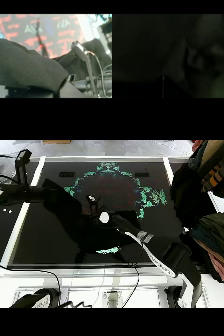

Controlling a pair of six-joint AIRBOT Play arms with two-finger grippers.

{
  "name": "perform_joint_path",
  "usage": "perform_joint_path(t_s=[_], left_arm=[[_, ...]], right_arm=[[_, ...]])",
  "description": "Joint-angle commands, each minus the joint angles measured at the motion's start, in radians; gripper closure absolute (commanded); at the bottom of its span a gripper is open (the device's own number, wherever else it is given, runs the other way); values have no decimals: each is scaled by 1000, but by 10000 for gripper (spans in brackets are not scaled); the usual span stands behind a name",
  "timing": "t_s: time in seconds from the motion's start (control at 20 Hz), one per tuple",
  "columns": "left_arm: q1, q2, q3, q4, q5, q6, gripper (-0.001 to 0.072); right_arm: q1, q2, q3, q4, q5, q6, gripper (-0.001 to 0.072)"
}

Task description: Fold the clothes and pants, and hang the long-sleeved shirts on hangers.

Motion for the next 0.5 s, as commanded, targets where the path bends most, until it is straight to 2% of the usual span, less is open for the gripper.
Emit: perform_joint_path(t_s=[0.0, 0.2, 0.3, 0.4, 0.45], left_arm=[[-43, -49, 1, -59, -21, -18, 701], [-230, -159, 1, -195, 17, -18, 701], [-357, -228, 1, -262, 108, -18, 701], [-492, -301, 1, -275, 249, -18, 696], [-549, -335, 1, -281, 302, -18, 559]], right_arm=[[-124, 24, 0, -112, 168, 12, 693], [-348, 94, 0, -349, 475, 27, 692], [-453, 143, 0, -414, 574, 26, 692], [-540, 198, 0, -430, 604, 26, 692], [-578, 225, 0, -433, 603, 26, 692]])
